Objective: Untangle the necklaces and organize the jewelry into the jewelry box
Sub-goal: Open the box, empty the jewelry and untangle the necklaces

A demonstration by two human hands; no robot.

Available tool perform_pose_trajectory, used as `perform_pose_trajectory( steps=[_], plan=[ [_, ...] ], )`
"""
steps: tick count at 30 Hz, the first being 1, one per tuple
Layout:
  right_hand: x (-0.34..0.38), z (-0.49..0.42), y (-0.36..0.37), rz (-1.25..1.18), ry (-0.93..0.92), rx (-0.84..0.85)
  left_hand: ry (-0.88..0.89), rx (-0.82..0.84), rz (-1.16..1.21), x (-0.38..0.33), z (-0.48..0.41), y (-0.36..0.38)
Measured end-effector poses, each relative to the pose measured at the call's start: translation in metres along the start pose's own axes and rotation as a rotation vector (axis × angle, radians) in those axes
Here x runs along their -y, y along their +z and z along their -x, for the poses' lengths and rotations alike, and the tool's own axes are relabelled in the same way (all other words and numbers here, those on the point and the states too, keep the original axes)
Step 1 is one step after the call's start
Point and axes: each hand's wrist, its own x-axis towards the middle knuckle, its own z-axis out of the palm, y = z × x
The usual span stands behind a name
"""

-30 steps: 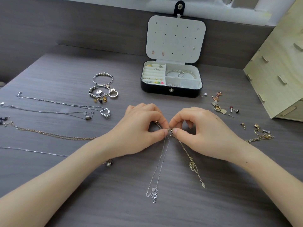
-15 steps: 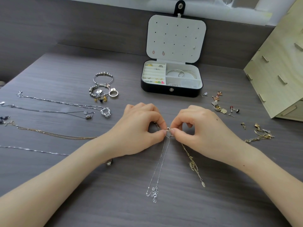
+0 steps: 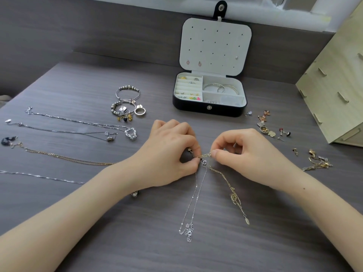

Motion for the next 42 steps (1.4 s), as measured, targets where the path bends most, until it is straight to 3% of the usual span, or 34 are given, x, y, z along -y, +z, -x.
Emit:
perform_pose_trajectory(
  steps=[21, 30, 42],
  plan=[
    [-0.0006, -0.0009, -0.0018, -0.071, 0.004, 0.012, -0.02, -0.124, -0.083, 0.0037, -0.003, -0.0021],
    [-0.0011, -0.0004, -0.0028, -0.057, -0.045, 0.064, -0.029, -0.041, 0.188, -0.0012, -0.0039, 0.0021],
    [-0.0042, -0.001, -0.0047, 0.031, -0.045, 0.092, -0.14, 0.104, 0.326, -0.0017, -0.0058, -0.0005]
  ],
)
